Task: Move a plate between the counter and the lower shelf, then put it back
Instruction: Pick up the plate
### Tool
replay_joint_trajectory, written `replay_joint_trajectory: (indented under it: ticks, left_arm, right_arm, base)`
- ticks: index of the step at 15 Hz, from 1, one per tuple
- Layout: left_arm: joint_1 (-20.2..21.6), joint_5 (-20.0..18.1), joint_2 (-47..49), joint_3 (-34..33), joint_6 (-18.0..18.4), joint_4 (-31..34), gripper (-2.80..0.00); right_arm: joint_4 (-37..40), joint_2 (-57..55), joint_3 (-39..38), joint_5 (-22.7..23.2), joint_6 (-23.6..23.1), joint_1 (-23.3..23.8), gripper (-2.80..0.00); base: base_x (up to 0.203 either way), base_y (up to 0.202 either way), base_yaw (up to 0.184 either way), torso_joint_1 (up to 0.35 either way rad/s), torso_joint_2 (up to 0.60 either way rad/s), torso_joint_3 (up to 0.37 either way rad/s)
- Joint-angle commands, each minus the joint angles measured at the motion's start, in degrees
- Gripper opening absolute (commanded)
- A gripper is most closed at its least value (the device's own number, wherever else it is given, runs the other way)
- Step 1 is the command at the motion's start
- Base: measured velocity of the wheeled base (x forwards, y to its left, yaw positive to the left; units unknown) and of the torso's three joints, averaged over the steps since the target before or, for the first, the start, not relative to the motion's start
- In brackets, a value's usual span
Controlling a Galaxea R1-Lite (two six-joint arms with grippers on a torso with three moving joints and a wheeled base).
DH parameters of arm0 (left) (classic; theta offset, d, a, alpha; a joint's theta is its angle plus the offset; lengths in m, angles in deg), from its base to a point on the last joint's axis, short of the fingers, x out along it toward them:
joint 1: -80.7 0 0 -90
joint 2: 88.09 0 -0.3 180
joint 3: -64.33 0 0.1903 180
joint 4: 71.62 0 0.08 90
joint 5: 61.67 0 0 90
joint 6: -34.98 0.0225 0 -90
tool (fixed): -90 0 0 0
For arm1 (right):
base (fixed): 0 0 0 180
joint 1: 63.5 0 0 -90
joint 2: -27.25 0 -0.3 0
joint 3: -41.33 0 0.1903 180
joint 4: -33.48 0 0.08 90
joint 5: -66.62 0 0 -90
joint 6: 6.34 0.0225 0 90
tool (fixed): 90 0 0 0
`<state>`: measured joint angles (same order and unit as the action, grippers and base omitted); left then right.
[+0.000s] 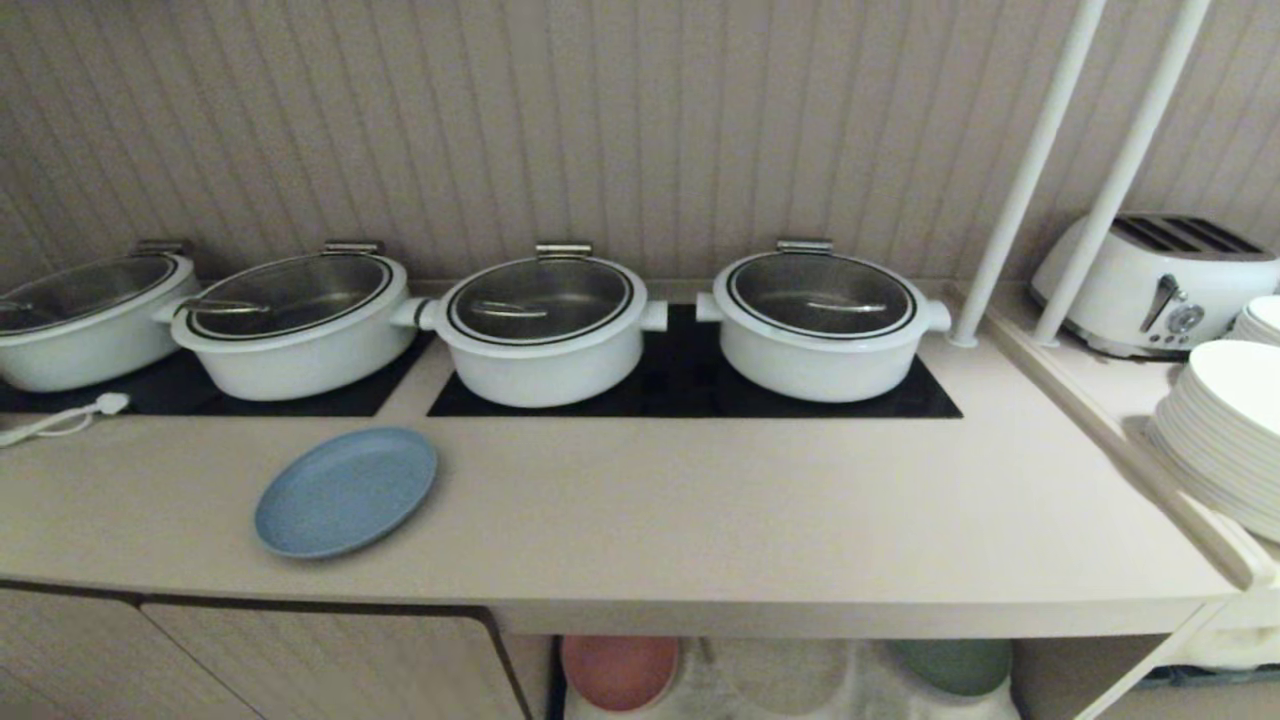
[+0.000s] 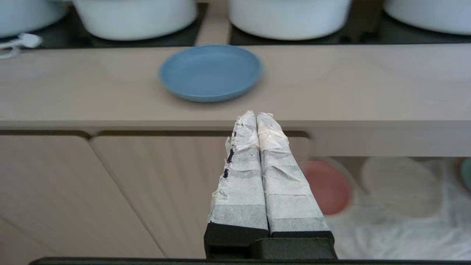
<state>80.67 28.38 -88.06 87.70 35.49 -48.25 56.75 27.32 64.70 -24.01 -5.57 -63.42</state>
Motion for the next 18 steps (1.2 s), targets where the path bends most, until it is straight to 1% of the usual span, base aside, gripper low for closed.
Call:
replay_joint_trajectory:
  ticks: [1,18]
  left_arm:
    - [0.02,0.04,-0.02,0.00,-0.07,0.00,-2.80]
    - [0.02,0.04,-0.02,0.00,-0.16,-0.09,-2.80]
  right_arm:
    - [0.01,-0.07,0.00,0.01,0.02,0.00,-2.80]
    - [0.01,-0.07,0.00,0.01,0.02,-0.07,-2.80]
  base:
    - [0.000,0.194,0.001,-0.001,0.00,0.007]
    - [0.000,0.196,-0.001,0.002,0.00,0.003]
